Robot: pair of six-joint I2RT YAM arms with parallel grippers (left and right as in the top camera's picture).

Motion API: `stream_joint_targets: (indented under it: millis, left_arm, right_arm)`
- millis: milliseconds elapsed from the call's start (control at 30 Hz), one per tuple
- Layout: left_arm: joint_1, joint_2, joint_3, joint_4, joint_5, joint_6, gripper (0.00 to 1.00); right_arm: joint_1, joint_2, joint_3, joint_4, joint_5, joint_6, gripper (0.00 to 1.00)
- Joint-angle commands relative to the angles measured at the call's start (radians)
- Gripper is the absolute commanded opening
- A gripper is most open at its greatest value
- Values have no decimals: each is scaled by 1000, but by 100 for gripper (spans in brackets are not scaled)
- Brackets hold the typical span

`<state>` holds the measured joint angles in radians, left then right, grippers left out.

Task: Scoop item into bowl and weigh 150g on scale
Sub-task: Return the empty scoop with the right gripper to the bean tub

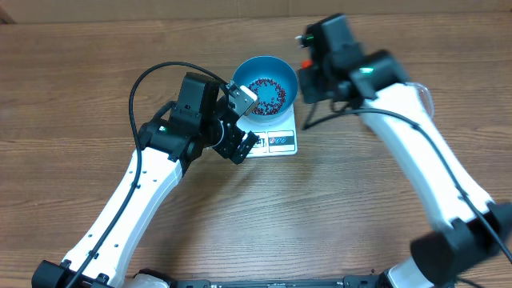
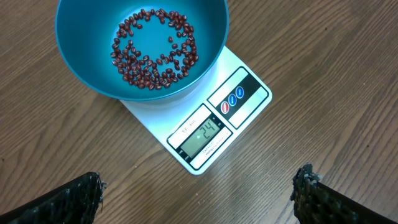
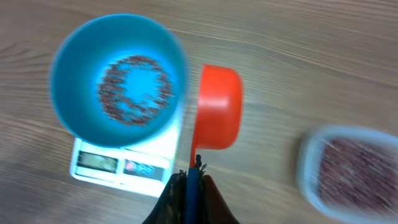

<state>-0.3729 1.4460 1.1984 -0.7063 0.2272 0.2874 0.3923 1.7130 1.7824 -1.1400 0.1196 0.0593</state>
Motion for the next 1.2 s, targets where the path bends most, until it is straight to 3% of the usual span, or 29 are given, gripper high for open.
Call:
stream_joint_targets:
  millis: [0, 200, 467, 600, 1167]
  left_arm:
    - [2, -2, 21, 3, -5, 4, 100]
    - [2, -2, 21, 3, -5, 4, 100]
    - [2, -2, 21, 3, -5, 4, 100]
    - [2, -2, 21, 3, -5, 4, 100]
    - [2, -2, 21, 3, -5, 4, 100]
  right_arm:
    - [-126, -117, 33, -63, 10, -46, 4]
    - [-383, -132, 12, -161, 10, -242, 4]
    - [-565, -43, 3, -147, -21, -287, 4]
    - [-590, 46, 3, -156, -95, -327, 4]
    - [-593, 212, -10, -148, -95, -327, 4]
